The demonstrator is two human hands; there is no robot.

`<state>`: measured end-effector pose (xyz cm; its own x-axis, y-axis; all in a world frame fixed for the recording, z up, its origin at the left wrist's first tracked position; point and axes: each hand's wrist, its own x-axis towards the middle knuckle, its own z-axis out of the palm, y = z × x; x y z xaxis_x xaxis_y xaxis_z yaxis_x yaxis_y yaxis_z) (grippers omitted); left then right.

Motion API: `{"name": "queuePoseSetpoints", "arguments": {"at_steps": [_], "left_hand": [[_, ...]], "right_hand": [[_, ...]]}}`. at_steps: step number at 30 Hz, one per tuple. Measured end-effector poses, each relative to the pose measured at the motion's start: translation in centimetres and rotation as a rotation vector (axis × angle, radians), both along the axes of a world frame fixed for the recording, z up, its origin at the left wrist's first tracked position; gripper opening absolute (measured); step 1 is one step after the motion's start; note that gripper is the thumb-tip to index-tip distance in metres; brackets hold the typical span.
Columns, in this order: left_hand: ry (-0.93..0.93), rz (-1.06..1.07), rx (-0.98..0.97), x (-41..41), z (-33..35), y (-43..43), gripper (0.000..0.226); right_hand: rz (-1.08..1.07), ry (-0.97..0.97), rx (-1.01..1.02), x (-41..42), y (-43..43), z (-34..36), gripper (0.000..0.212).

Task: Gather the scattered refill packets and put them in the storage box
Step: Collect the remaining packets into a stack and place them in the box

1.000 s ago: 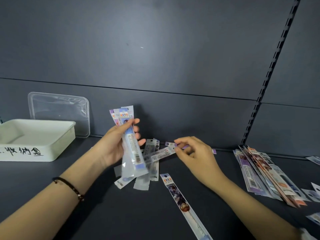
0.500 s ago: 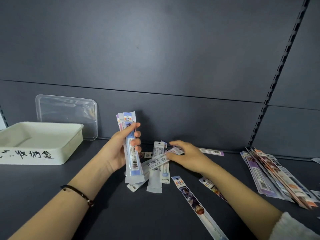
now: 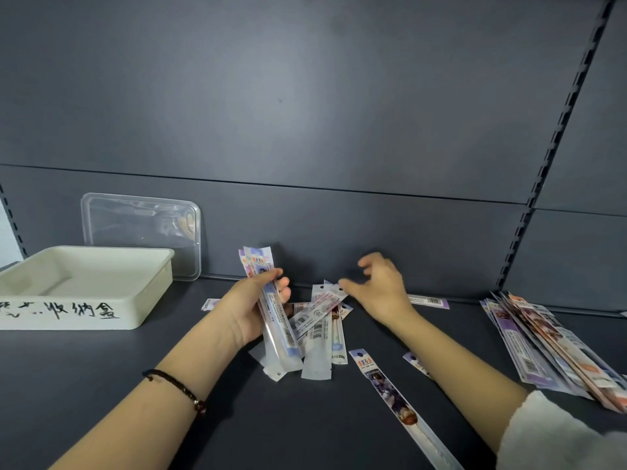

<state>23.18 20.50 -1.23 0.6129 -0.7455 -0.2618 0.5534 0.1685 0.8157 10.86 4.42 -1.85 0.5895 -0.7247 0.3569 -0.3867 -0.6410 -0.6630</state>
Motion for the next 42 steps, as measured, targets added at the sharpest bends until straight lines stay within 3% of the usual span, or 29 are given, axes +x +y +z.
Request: {"name": "queuePoseSetpoints", "arguments": {"at_steps": [1, 5, 11, 14, 18, 22, 27, 34, 39, 42], "left_hand": [[0.020, 0.011, -0.001, -0.1, 0.0, 0.0, 0.015], [0.106, 0.031, -0.025, -0.6, 0.3, 0.1, 0.017], [0.157, -0.052, -0.033, -1.9, 0.5, 0.0, 0.016], [0.171, -0.076, -0.058, -2.1, 0.6, 0.0, 0.017], [-0.046, -0.046, -0.011, -1.1, 0.8, 0.4, 0.008], [-0.022, -0.078, -0.128, -0.7, 1.1, 0.7, 0.006], [-0.018, -0.140, -0.167, -0.8, 0.9, 0.4, 0.006], [0.031, -0.076, -0.175, -0.4, 0.6, 0.2, 0.002], [0.012, -0.031, -0.168, -0.8, 0.4, -0.1, 0.009], [-0.055, -0.032, -0.139, -1.4, -0.1, -0.5, 0.012]], "right_hand": [[-0.051, 0.054, -0.033, -0.4, -0.1, 0.3, 0.035], [0.025, 0.488, -0.036, -2.3, 0.6, 1.0, 0.068], [0.187, 0.410, 0.052, -1.1, 3.1, 0.2, 0.064], [0.153, 0.429, -0.010, -0.1, 3.5, -0.3, 0.054], [0.114, 0.481, -0.020, 0.2, 3.3, -0.2, 0.040], [0.188, 0.483, 0.129, -0.4, 2.8, 0.6, 0.027], [0.200, 0.493, 0.163, -0.3, 3.1, 1.2, 0.035], [0.251, 0.296, 0.340, -0.8, 2.5, 1.6, 0.061], [0.313, -0.192, 0.675, -1.8, 1.7, 2.6, 0.053], [0.346, -0.380, 0.845, -1.8, 2.0, 2.5, 0.044]]}}
